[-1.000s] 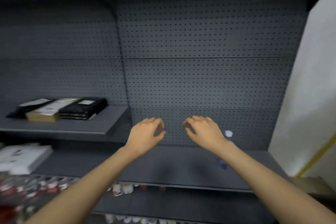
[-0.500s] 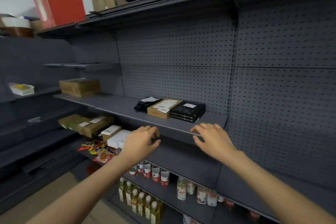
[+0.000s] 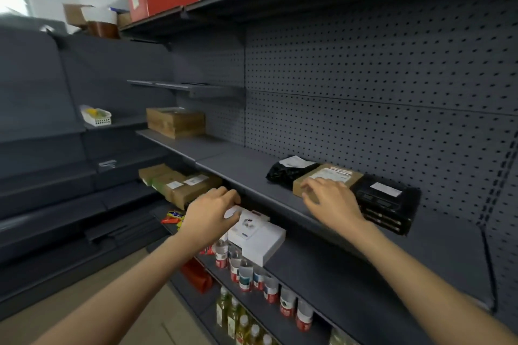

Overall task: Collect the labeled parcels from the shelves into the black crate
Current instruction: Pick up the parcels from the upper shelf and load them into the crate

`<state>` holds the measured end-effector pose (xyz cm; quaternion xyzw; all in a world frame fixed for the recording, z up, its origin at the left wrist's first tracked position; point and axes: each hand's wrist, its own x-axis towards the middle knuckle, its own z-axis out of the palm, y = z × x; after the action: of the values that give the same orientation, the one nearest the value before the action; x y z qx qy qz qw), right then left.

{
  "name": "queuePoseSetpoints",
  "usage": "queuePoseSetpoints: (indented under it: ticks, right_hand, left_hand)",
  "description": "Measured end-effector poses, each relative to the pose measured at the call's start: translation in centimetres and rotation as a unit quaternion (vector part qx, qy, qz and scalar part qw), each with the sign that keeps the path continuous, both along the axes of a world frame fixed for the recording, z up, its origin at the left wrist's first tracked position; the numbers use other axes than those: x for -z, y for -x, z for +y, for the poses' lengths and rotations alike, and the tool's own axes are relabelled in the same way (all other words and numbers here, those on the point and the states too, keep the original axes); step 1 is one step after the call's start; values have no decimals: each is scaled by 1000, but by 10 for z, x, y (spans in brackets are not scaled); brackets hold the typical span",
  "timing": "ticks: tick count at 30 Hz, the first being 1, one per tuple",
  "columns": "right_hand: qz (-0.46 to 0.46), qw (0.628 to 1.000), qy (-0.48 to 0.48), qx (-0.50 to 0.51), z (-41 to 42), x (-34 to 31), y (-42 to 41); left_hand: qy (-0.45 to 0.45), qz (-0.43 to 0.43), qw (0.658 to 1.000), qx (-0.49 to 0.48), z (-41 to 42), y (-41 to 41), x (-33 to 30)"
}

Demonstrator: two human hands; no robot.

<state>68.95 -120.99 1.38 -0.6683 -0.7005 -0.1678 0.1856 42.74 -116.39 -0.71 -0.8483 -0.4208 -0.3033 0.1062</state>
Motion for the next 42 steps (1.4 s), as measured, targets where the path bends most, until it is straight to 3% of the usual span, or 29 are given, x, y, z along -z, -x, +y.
queuePoseSetpoints:
  ticks: [9, 23, 28, 35, 42]
  right_hand:
    - [-29, 995, 4, 100, 171, 10, -36]
    - [-78, 944, 109, 300, 278, 56, -57]
    - [-50, 946, 75, 312, 325, 65, -19]
    - [-14, 946, 26, 323, 381, 74, 30]
    - [61, 902, 61, 422, 378, 72, 27]
  left_hand:
    - [31, -24, 999, 32, 181, -41, -7]
    - [69, 7, 969, 237, 379, -118, 13]
    - [101, 36, 953, 282, 439, -114, 26]
    - [152, -7, 955, 254, 490, -94, 39]
    - [223, 36, 948, 223, 509, -98, 45]
